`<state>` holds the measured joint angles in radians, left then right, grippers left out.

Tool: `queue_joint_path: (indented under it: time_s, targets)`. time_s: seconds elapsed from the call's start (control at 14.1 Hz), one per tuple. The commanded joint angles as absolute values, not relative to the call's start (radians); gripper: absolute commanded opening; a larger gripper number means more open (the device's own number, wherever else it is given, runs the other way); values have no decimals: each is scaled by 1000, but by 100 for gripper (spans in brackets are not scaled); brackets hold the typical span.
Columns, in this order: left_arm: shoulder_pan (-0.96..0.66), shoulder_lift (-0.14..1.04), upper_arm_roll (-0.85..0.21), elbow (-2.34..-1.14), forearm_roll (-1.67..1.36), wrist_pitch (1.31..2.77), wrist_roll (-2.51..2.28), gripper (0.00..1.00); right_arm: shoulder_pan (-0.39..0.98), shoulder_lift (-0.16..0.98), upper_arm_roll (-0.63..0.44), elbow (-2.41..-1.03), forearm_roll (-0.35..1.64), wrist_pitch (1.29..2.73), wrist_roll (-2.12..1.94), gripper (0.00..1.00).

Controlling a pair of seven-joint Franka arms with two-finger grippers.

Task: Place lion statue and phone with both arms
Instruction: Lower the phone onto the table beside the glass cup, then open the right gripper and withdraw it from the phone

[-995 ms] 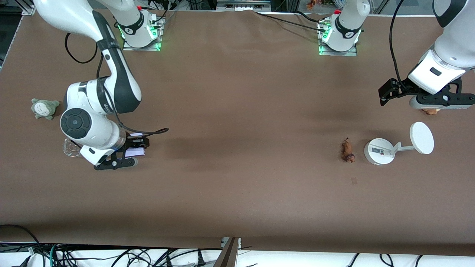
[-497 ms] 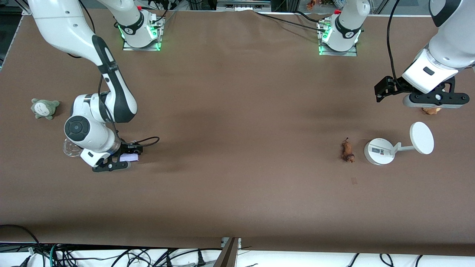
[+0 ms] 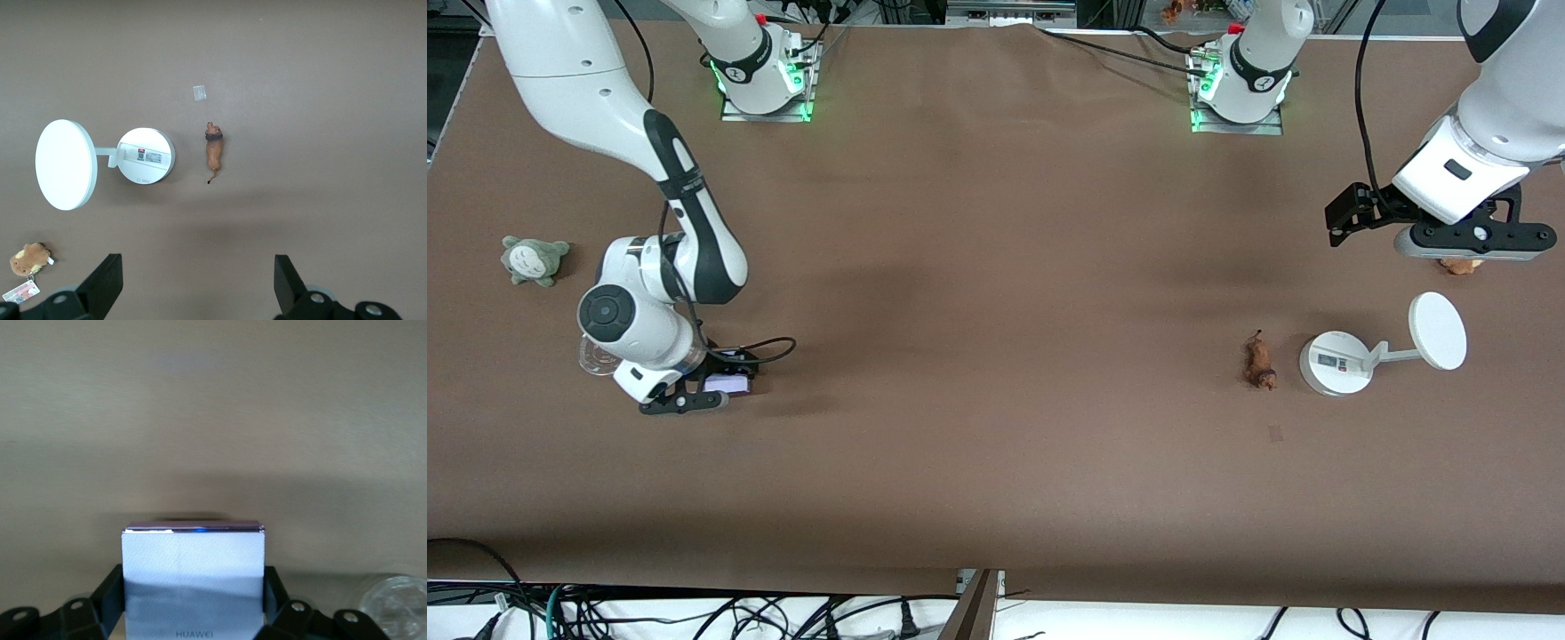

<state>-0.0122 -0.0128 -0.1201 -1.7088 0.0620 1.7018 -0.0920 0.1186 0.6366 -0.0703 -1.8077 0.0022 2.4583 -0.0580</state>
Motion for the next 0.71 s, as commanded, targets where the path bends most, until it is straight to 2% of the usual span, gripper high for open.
queue_joint_path:
  time_s: [0.0,0.21,0.28,0.36,0.43,0.5,0.57,0.64]
  targets:
    - [-14,9,-120,-1667,48,1666,-78,100,84,638,-51,-1822,32,2482,-94,0]
    - [-14,9,-120,-1666,48,1666,-80,100,83,650,-51,-1822,32,2482,-95,0]
    - [-14,9,-120,-1666,48,1666,-80,100,81,653,-49,-1821,32,2482,-95,5]
    - [-14,9,-120,-1666,48,1666,-80,100,83,653,-49,-1821,32,2480,-94,27]
    - [-14,9,-120,-1666,48,1666,-78,100,83,653,-49,-1821,32,2480,-94,60]
    - [-14,9,-120,-1666,48,1664,-80,100,83,653,-49,-1819,32,2480,-95,85]
    - [-14,9,-121,-1666,48,1663,-81,100,83,653,-49,-1818,32,2479,-95,98]
    - [-14,9,-121,-1666,48,1663,-80,100,84,652,-49,-1816,32,2474,-97,99]
